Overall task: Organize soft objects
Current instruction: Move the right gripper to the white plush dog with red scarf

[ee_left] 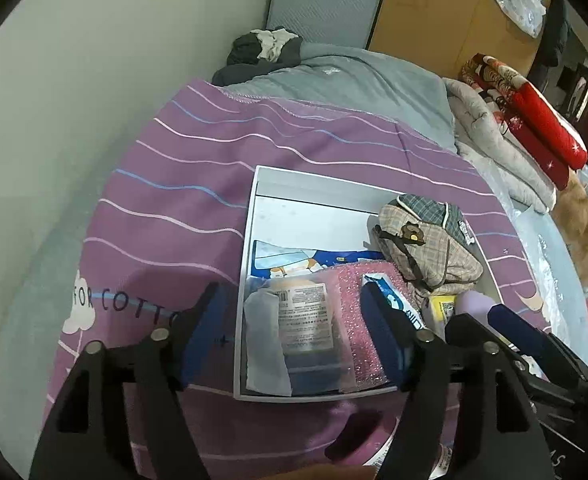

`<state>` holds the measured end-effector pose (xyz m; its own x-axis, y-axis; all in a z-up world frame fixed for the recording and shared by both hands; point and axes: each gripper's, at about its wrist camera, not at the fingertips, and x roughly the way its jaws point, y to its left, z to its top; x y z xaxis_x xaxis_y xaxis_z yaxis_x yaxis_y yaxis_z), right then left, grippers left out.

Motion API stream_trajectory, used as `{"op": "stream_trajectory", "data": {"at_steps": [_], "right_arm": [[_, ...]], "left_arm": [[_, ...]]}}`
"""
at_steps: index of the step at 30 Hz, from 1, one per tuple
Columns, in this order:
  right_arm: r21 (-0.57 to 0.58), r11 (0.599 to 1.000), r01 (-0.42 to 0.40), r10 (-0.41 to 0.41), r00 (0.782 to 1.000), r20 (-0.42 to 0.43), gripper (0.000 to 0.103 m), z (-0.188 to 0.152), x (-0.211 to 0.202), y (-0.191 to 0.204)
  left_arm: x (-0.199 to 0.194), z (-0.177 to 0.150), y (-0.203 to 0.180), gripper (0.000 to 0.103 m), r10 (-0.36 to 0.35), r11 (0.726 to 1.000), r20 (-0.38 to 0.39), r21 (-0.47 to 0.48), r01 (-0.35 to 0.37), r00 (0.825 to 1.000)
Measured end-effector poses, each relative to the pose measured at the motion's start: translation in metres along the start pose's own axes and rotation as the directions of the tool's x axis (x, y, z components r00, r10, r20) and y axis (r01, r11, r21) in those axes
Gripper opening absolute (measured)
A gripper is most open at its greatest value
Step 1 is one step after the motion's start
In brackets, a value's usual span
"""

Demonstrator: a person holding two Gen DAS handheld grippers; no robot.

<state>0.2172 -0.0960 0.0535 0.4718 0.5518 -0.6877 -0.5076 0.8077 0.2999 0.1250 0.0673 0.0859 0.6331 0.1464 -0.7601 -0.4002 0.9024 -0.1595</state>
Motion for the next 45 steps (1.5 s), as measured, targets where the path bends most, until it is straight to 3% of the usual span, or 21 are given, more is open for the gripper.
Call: {"op": "stream_trajectory", "data": {"at_steps": [3, 8, 15, 18, 21, 30, 37, 45], "right_arm": [[-0.006, 1.000, 0.001, -0.002, 1.000, -0.015, 0.072, -0.003, -0.001, -0.001], [-0.012, 1.000, -0.003, 0.002, 0.999, -0.044, 0.072, -0.010, -0.003, -0.004], [-0.040, 0.999, -0.016, 0.011, 0.992, -0.125, 0.074, -0.023, -0.009, -0.008], [-0.047, 0.999, -0.023, 0.016, 0.991, -0.132, 0.075, -0.027, -0.015, -0.011], [-0.047, 0.999, -0.018, 0.012, 0.991, -0.137, 0.075, -0.030, -0.019, -0.015], [-0.032, 0.999, -0.005, 0.000, 0.986, -0.167, 0.076, -0.035, -0.037, -0.032], [-0.048, 0.994, 0.102, -0.110, 0.977, -0.184, 0.079, -0.041, -0.052, -0.054], [-0.032, 0.987, 0.156, -0.159, 0.968, -0.192, 0.079, -0.045, -0.056, -0.076]], "left_arm": [[0.003, -0.003, 0.000, 0.077, 0.016, 1.000, -0.039, 0.012, -0.015, 0.999], [0.005, -0.009, -0.003, 0.078, -0.026, 0.999, -0.084, 0.033, 0.029, 0.996], [-0.005, -0.017, -0.022, 0.078, 0.054, 0.997, -0.023, 0.061, -0.052, 0.998], [-0.015, -0.022, -0.033, 0.078, 0.126, 0.986, 0.053, 0.099, -0.131, 0.991], [-0.021, -0.024, -0.040, 0.078, 0.138, 0.981, 0.081, 0.124, -0.147, 0.987], [-0.022, -0.030, -0.066, 0.078, 0.046, 0.985, 0.031, 0.167, -0.051, 0.998], [-0.023, -0.042, -0.093, 0.078, -0.012, 0.974, -0.003, 0.225, 0.012, 1.000], [-0.013, -0.050, -0.108, 0.078, -0.045, 0.972, -0.056, 0.228, 0.056, 0.997]]}}
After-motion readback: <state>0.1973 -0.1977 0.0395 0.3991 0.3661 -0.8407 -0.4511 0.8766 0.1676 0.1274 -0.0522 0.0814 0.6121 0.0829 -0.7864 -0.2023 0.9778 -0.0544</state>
